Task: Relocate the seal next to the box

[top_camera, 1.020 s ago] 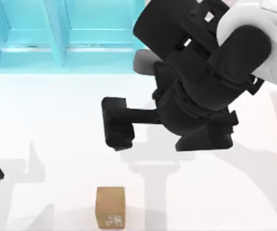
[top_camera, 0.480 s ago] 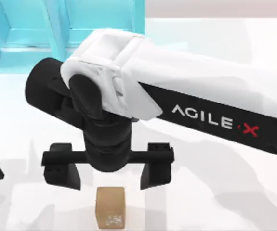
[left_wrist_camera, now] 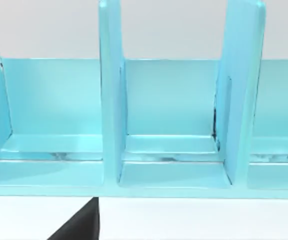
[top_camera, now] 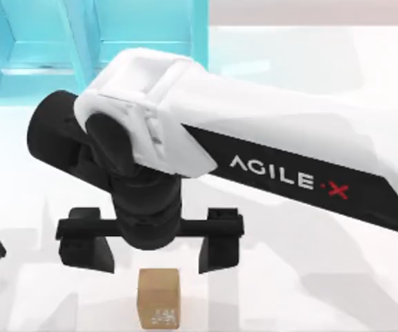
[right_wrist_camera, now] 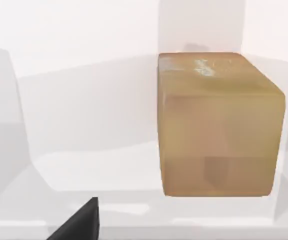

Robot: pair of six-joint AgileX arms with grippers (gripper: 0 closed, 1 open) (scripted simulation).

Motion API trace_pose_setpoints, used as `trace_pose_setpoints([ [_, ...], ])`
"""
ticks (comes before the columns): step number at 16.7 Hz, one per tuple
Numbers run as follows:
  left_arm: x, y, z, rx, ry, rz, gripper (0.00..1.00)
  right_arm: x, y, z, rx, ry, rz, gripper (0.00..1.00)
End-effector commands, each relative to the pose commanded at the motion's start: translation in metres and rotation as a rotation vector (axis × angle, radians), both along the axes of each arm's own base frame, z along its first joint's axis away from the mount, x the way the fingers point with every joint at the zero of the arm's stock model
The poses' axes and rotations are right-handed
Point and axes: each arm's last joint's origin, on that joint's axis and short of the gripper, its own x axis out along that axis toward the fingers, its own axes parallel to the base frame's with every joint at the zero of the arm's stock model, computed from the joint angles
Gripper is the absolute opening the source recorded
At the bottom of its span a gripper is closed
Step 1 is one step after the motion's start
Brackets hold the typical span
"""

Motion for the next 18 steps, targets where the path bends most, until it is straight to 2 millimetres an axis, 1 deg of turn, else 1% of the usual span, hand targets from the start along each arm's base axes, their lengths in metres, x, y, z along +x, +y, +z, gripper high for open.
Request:
trace_pose_setpoints([
  [2,0.0,0.0,0.0,0.0,0.0,0.0,1.0,0.0,0.001,-0.005,-0.002,0.0,0.003,1.0],
  [3,0.0,0.0,0.0,0.0,0.0,0.0,1.0,0.0,0.001,-0.012,-0.006,0.001,0.004,1.0],
  [5,0.0,0.0,0.0,0.0,0.0,0.0,1.0,0.001,0.003,-0.033,-0.005,0.001,0.004,1.0],
  [7,0.0,0.0,0.0,0.0,0.0,0.0,1.0,0.001,0.005,-0.059,0.005,-0.005,0.004,1.0],
  [9,0.0,0.0,0.0,0.0,0.0,0.0,1.0,0.0,0.004,-0.083,0.006,-0.005,0.004,1.0],
  [10,0.0,0.0,0.0,0.0,0.0,0.0,1.0,-0.001,0.003,-0.092,0.002,-0.003,0.004,1.0],
  [12,0.0,0.0,0.0,0.0,0.0,0.0,1.0,-0.002,0.002,-0.1,-0.002,-0.001,0.004,1.0],
  [15,0.0,0.0,0.0,0.0,0.0,0.0,1.0,-0.002,0.002,-0.1,-0.002,-0.001,0.004,1.0],
  [18,0.0,0.0,0.0,0.0,0.0,0.0,1.0,-0.002,0.002,-0.1,-0.002,-0.001,0.004,0.77],
])
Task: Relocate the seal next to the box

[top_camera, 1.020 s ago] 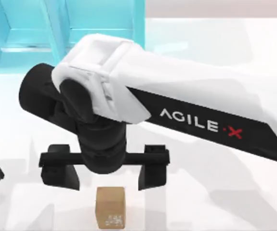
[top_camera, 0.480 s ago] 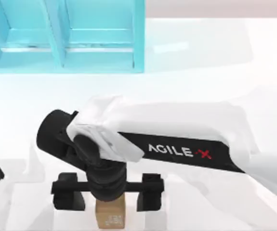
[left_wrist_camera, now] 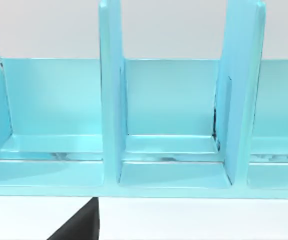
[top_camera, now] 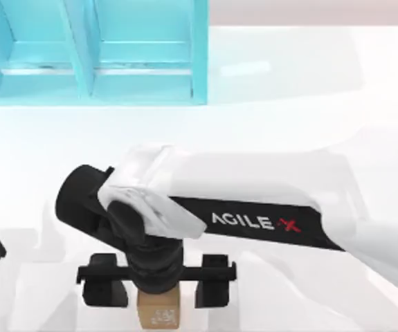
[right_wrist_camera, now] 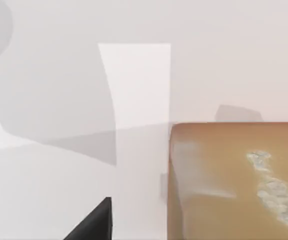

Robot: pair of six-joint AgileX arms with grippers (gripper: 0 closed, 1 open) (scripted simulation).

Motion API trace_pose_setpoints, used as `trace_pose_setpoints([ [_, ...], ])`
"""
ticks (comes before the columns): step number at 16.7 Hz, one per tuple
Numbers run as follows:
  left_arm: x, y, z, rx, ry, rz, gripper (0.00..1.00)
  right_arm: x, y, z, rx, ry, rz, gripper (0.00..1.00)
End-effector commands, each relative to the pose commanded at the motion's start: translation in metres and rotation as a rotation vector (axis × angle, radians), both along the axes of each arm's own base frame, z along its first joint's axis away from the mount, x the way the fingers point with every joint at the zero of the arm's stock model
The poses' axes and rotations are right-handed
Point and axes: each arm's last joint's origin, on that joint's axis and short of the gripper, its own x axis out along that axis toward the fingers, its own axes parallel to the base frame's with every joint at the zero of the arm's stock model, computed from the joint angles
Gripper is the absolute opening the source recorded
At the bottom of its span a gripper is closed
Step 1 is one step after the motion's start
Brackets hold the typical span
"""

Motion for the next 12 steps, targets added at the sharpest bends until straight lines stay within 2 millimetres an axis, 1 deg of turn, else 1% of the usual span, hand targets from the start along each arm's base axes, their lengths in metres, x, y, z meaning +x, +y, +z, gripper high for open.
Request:
trace_pose_setpoints([
  [10,0.0,0.0,0.0,0.0,0.0,0.0,1.0,0.0,0.0,0.0,0.0,0.0,0.0,0.02],
  [11,0.0,0.0,0.0,0.0,0.0,0.0,1.0,0.0,0.0,0.0,0.0,0.0,0.0,0.0],
  [12,0.0,0.0,0.0,0.0,0.0,0.0,1.0,0.0,0.0,0.0,0.0,0.0,0.0,0.0],
])
